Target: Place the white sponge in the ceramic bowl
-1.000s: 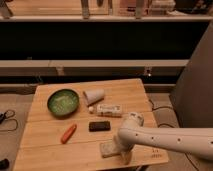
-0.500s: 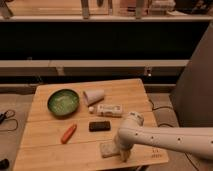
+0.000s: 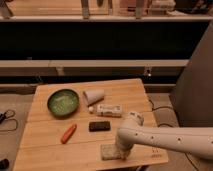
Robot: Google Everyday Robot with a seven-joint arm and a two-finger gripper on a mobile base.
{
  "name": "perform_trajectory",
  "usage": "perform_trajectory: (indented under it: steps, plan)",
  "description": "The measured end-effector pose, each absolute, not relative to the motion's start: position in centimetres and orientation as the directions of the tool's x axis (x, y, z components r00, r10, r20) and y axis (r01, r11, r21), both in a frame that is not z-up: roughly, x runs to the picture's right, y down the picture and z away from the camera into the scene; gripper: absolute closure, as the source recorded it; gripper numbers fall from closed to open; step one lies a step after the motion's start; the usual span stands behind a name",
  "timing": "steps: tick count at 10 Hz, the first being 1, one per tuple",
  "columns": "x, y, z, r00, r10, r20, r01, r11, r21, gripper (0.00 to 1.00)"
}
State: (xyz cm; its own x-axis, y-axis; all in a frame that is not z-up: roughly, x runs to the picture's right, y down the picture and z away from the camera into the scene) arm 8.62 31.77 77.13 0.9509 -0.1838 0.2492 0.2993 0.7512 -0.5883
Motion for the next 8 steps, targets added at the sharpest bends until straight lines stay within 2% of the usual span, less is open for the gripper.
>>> perform_trajectory:
  steps: [4,5,8]
  plan:
    - [8.7,31.7,76.8,0.951,-0.184,0.249,0.3,0.75,-0.59,0.95]
    - [8.7,31.6,76.8,0.951,-0.184,0.249,0.299,0.75,-0.59,0.99]
    - [7.8,29.4,77.9,0.948,-0.202,0.248,0.312,0.748,-0.585,1.0]
